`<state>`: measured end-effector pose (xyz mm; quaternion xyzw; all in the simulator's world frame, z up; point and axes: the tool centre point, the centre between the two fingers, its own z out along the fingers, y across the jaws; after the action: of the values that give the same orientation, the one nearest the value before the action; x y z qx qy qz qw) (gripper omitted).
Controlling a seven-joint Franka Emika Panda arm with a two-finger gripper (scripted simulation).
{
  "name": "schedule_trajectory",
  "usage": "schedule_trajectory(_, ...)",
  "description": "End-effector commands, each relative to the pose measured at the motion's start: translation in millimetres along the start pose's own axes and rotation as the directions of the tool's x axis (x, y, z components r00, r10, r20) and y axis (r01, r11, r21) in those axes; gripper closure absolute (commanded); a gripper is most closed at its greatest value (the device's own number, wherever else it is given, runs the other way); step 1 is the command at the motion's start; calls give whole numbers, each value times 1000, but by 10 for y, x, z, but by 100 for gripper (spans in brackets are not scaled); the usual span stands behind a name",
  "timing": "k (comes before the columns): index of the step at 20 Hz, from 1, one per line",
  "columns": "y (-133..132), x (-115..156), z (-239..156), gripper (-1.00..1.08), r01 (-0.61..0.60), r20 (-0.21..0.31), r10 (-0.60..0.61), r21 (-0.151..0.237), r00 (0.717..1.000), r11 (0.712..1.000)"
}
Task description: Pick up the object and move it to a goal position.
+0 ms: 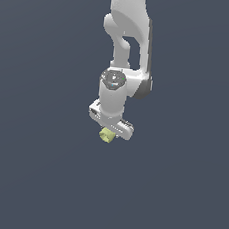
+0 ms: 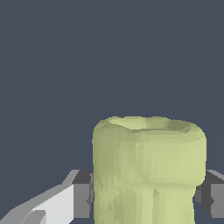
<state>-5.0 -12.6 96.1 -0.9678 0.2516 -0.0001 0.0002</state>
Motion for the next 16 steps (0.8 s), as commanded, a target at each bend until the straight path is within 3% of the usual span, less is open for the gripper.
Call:
schedule_trajectory(1, 60, 163, -169, 108, 0, 0, 0, 0, 1000, 1000)
schedule_trajectory(16, 365, 1106, -1095, 108, 0, 0, 0, -1, 1000, 1000)
